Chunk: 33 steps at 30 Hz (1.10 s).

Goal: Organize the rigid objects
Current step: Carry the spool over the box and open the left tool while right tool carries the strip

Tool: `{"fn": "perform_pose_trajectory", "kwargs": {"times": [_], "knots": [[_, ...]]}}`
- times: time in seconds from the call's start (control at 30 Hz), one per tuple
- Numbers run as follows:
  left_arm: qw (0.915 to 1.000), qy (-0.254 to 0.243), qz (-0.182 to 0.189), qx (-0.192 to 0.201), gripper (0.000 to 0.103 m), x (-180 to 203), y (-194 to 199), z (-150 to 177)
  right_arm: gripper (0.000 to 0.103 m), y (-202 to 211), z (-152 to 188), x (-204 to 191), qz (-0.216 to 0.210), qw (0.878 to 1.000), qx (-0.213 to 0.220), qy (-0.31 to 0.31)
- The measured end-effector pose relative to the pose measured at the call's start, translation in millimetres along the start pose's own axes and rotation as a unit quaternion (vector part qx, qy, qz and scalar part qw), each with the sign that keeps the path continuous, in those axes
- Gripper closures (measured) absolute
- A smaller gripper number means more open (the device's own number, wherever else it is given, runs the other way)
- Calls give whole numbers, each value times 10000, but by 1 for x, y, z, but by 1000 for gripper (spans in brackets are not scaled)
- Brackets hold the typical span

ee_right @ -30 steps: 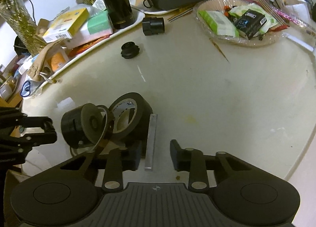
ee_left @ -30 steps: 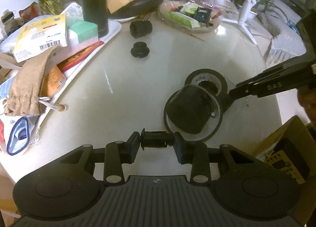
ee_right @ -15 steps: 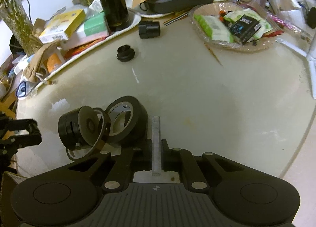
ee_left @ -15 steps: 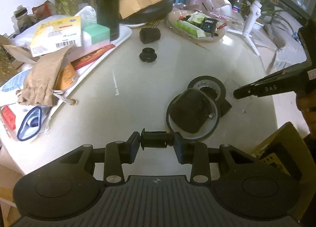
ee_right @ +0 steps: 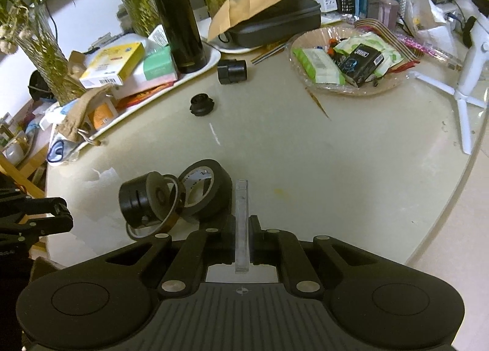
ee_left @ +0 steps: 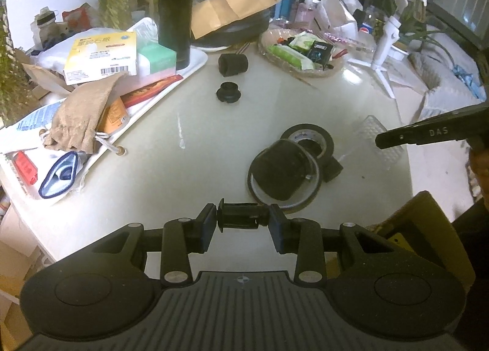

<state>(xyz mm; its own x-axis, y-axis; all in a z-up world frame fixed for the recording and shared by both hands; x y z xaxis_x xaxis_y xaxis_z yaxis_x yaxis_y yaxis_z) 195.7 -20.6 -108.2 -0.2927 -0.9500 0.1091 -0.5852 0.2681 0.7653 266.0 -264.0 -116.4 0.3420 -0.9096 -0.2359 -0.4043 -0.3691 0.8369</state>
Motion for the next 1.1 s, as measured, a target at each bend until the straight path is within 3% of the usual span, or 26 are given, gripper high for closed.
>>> {"fn": "perform_pose_trajectory", "kwargs": {"times": [0.73,1.1], "knots": [[9995,42,278,142,67,30,34,18,93,68,21,-18,-377,9985,355,-156],[9994,80,318,-57,67,41,39,35,93,87,46,-38,-558,9978,318,-169]]}}
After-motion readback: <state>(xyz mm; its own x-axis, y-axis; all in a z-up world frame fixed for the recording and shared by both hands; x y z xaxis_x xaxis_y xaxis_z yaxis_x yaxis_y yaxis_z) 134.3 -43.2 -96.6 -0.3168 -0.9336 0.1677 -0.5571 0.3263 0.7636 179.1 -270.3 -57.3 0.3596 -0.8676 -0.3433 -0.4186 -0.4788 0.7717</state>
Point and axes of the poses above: each gripper's, at about its wrist camera, not at the fingertips, and y roughly against the way its jaws point, x to its right, z to its underside, the point moved 10 cm from there along -y, roughly the way its jaws point, and after that the axes turned 1 degree about x, right-handed, at the moved point
